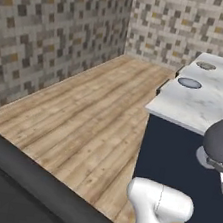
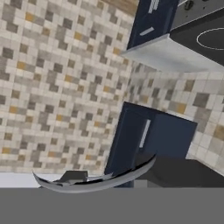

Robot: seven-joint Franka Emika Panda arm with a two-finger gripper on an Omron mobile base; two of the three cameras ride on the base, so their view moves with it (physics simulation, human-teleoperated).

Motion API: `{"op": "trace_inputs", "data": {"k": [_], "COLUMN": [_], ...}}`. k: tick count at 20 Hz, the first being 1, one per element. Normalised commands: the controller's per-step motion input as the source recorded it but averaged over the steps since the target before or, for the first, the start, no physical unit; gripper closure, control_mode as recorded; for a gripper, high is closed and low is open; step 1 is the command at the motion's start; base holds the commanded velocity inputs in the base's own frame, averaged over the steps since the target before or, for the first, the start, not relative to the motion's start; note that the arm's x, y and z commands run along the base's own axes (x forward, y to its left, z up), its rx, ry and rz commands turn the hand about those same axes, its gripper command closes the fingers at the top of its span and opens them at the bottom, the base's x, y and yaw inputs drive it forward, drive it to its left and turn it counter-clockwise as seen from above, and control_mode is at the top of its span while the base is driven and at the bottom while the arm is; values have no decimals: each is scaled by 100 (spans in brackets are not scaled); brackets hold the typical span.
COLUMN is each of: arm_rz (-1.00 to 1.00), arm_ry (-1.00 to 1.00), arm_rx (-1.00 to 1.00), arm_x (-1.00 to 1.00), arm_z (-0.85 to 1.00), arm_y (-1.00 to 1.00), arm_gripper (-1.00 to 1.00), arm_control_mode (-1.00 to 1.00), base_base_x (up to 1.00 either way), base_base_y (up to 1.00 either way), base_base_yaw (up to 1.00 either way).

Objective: Retrieve the wine glasses from the counter and place one next to each plate.

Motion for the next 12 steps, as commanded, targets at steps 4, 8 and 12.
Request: {"op": "trace_inputs", "data": {"k": [4, 8, 12], "arm_rz": [0, 0, 0], "arm_ry": [0, 0, 0], "arm_rx": [0, 0, 0], "arm_x": [0, 0, 0], "arm_z": [0, 0, 0], "arm_y": [0, 0, 0], "arm_gripper": [100, 100, 100], "arm_control_mode": [100, 100, 100], "base_base_x": [57, 17, 100], "base_base_y": [-94, -97, 24], "base_base_yaw": [5, 8, 0]}}
